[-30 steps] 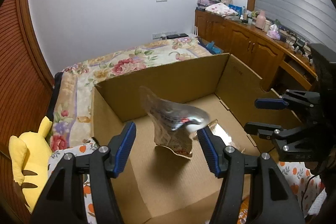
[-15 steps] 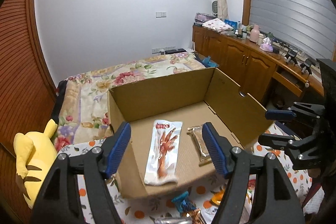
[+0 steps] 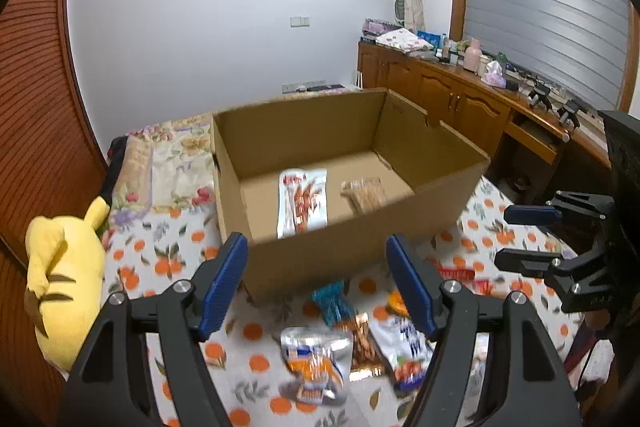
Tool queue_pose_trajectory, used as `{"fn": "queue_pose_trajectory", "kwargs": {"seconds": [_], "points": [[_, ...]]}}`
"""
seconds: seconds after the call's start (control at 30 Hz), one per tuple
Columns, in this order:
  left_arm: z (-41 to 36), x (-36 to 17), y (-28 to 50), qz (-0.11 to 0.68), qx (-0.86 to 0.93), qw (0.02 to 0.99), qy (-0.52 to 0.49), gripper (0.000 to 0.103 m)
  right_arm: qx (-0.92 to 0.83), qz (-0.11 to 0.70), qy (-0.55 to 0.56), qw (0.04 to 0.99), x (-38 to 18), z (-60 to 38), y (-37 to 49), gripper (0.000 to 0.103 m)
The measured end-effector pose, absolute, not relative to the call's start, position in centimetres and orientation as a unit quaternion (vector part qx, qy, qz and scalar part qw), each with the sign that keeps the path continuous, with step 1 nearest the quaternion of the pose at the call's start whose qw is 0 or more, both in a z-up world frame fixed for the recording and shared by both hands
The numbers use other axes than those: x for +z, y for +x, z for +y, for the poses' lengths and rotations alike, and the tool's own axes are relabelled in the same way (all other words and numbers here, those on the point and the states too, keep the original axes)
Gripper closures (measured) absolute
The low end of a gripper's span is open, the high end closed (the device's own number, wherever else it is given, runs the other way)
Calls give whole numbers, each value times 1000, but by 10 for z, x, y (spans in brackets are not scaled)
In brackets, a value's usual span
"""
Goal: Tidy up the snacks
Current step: 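Move both tools back over the snack pile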
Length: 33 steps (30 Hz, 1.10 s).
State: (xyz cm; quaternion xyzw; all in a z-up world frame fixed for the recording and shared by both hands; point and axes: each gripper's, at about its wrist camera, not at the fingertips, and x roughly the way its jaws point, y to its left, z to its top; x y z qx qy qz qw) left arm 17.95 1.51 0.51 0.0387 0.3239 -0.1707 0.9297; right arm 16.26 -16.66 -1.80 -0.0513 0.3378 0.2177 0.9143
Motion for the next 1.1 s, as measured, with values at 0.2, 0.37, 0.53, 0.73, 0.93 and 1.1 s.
{"fn": "queue_pose_trajectory", "kwargs": {"seconds": [0.2,0.37,0.53,0.73,0.93,1.1], "points": [[16,-26,159,343,-174,922,39,31,212,357,-44,909,-47,-179,141,41],[15,-51,151,362,-178,914,42,31,200,376,-40,904,-67,-195,131,41],[12,-70,152,380,-176,907,47,31,187,391,-37,900,-83,-210,129,41],[12,-89,157,397,-173,900,50,31,179,406,-45,895,-99,-217,132,41],[14,-102,160,410,-167,895,54,31,187,420,-38,887,-112,-223,132,41],[15,-111,163,420,-165,891,51,31,194,423,-40,884,-112,-222,130,41]]}}
